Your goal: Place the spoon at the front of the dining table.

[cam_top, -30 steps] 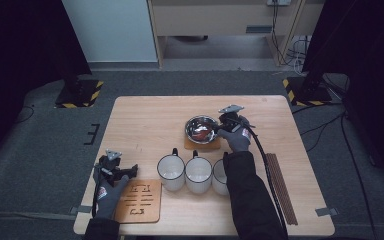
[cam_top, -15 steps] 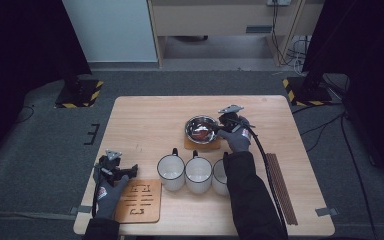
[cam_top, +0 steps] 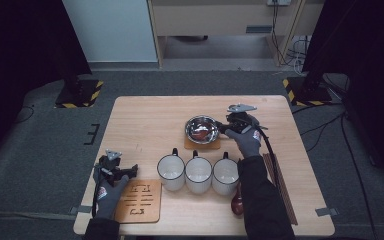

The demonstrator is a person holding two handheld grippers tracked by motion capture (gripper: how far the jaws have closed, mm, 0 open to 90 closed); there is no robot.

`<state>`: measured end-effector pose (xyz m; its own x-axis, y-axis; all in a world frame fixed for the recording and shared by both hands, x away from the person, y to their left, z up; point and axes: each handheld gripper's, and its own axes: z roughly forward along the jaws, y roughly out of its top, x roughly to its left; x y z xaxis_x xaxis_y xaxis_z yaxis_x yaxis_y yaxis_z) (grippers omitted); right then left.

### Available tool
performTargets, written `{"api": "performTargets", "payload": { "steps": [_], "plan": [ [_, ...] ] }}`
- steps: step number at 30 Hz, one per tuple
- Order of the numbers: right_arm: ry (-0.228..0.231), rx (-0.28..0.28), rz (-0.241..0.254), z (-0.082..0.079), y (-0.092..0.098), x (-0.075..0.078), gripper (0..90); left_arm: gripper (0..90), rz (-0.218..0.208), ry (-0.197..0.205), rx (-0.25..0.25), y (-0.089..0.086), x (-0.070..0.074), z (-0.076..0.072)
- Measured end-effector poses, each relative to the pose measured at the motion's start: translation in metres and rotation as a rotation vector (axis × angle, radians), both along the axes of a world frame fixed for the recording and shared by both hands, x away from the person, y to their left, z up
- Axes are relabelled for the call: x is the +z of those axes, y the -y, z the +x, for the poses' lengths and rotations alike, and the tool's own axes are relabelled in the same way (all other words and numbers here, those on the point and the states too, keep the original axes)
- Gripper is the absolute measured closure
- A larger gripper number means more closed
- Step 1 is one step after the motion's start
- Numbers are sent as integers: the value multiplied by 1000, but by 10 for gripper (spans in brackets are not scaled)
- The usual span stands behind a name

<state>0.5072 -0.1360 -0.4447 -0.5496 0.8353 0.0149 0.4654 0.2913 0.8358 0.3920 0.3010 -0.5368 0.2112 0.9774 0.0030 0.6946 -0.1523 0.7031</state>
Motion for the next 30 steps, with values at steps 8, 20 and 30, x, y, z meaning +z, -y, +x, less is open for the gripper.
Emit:
{"api": "performTargets", "payload": {
  "steps": [8, 20, 30],
  "plan": [
    [17, -19, 7, -21, 30, 1, 462, 14, 0, 0, 0, 0, 0, 0],
    [43, -74, 31, -50, 75, 3, 464, 14, 0, 0, 0, 0, 0, 0],
    [67, -103, 42, -72, 106, 2, 466, 11, 0, -1, 1, 0, 0, 0]
  ]
}}
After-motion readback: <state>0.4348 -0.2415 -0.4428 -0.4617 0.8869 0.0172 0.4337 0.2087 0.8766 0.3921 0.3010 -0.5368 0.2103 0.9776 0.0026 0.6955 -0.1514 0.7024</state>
